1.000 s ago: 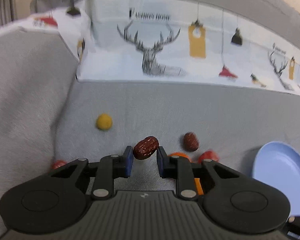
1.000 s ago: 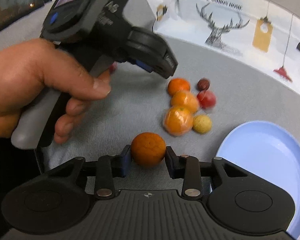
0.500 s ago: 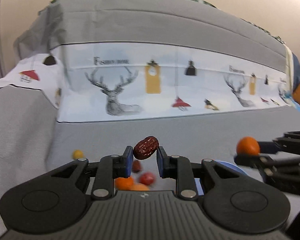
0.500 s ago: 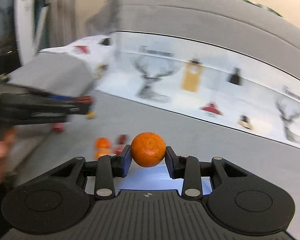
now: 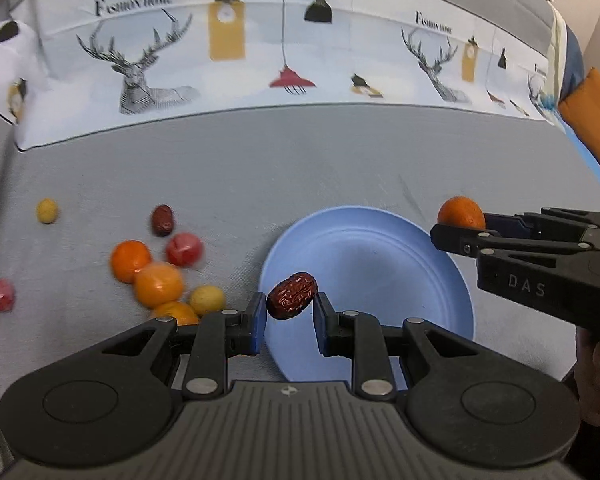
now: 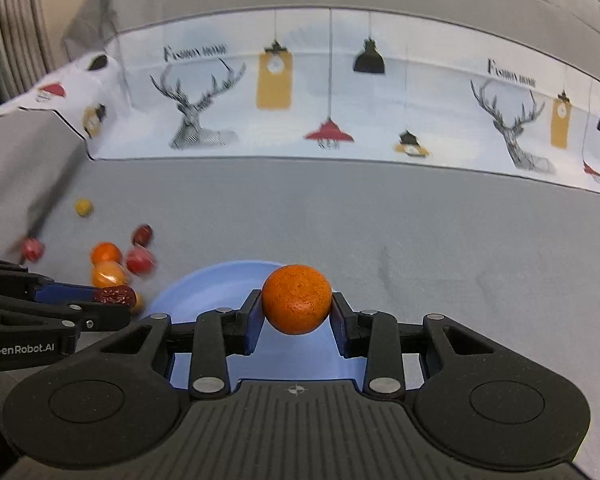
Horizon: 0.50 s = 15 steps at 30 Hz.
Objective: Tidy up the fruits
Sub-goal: 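Carry the date and mandarin over the blue plate and open both tools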
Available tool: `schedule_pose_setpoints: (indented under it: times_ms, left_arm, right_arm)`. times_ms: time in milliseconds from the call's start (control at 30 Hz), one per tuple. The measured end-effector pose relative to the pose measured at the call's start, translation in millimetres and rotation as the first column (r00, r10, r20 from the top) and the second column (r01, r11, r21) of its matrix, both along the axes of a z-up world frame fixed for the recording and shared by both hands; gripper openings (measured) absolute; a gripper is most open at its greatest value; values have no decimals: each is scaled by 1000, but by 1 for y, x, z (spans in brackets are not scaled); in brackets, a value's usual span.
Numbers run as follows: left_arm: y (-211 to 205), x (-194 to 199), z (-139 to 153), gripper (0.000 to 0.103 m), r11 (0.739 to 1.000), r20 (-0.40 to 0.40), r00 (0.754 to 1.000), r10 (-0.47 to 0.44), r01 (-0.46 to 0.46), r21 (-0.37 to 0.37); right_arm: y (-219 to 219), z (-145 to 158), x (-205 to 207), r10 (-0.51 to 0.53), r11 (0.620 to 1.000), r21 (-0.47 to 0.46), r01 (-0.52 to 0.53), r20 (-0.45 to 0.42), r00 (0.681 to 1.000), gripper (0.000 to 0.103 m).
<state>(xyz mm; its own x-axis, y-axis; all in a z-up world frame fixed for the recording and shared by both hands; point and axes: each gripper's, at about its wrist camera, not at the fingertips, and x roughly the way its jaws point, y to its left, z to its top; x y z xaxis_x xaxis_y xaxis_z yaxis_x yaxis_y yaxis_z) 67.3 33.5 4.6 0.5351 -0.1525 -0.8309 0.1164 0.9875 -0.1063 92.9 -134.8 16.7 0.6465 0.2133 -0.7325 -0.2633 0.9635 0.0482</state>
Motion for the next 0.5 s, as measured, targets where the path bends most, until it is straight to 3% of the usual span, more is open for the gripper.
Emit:
schedule_pose_setpoints:
  times_ms: [300,500]
  left_arm:
    - [-14,9,-11,27,999,-22,999,-45,44,-24]
    - [-16,6,-7,27,999,22,999,-37,37,-21]
  right_arm:
    - [-7,-3,3,8,1000,-22,-8,-9,1000,37]
    - [-12,-6,2,-4,999,-32,4,-14,1000,37]
